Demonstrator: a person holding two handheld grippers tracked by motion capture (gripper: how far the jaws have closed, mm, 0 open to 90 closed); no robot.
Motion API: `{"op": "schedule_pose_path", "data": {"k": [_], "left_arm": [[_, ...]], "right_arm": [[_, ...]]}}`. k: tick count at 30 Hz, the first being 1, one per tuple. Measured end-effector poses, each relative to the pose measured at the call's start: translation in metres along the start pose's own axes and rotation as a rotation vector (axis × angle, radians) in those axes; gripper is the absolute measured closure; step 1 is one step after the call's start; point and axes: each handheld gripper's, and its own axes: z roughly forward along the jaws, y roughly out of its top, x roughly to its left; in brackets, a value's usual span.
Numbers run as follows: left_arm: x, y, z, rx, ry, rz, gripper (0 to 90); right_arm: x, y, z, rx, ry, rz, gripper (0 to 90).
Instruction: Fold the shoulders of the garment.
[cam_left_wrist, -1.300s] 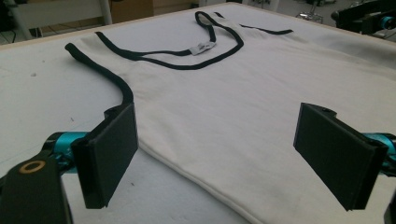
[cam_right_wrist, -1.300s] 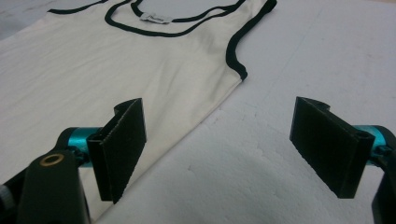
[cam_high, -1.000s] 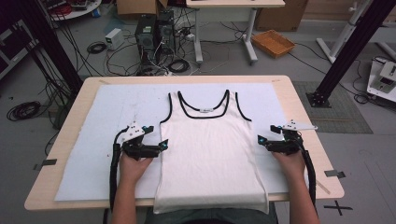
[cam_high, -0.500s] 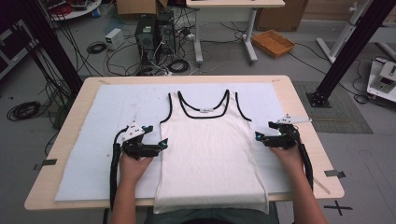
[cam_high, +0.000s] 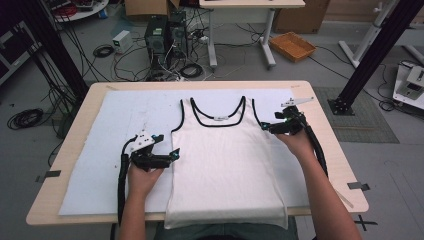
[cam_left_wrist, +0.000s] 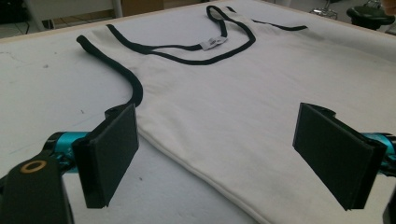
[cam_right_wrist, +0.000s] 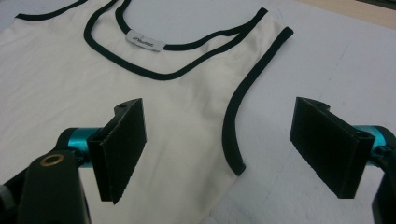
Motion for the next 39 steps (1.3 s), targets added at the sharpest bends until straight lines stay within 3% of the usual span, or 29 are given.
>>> {"op": "schedule_pose_path", "data": {"k": [8,10,19,23,31,39], "left_arm": [[0.000,0.000,0.001,0.004,0.002,0.007,14.5],[0.000,0.000,0.001,0.006,0.001,0.005,14.5],[0.000,0.000,0.001,0.011,0.001,0.002,14.6],[0.001,0.000,0.001,0.007,-0.004,-0.007,14.6],[0.000,0.000,0.001,0.008,-0.002,0.003,14.6],[-0.001,0.000,0.001,0.013,-0.001,0.007,14.6]], "right_arm": [[-0.012,0.017,0.011,0.019,0.005,0.025,18.8],[-0.014,0.020,0.013,0.001,0.009,0.036,18.8],[-0.024,0.037,0.031,0.049,0.009,0.057,18.8],[-0.025,0.048,0.044,0.055,-0.007,0.062,19.0],[-0.026,0.067,0.068,0.119,-0.029,0.054,18.9],[-0.039,0.081,0.095,0.137,-0.039,0.082,18.9]]}}
